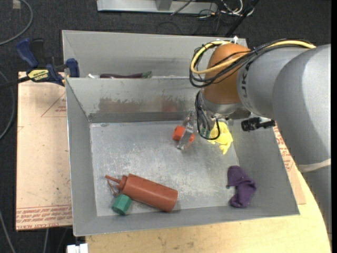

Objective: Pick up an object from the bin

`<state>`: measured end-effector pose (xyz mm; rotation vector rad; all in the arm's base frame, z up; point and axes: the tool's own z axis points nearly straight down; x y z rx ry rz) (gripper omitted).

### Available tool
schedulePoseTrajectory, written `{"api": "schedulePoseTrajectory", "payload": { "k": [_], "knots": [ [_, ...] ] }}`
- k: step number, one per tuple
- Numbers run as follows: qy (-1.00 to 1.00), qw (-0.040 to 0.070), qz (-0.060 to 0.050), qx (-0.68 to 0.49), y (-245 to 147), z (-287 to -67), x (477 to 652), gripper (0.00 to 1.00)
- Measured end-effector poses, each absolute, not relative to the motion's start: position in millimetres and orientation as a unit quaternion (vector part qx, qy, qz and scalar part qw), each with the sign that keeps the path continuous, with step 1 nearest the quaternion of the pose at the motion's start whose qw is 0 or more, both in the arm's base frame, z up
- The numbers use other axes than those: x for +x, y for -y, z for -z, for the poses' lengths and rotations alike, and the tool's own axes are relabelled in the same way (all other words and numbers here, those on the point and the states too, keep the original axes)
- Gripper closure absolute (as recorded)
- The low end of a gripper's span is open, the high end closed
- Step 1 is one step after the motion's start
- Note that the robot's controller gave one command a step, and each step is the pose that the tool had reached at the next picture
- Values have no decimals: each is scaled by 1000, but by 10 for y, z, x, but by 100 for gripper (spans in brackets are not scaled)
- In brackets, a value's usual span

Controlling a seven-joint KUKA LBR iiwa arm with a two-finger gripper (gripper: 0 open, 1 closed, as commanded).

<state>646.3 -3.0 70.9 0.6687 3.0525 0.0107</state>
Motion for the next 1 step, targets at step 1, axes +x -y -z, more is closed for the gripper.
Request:
{"api": "schedulePoseTrajectory", "payload": {
  "k": [1],
  "knots": [
    [-977, 8, -3, 214, 30, -709, 6463, 100]
  ]
}}
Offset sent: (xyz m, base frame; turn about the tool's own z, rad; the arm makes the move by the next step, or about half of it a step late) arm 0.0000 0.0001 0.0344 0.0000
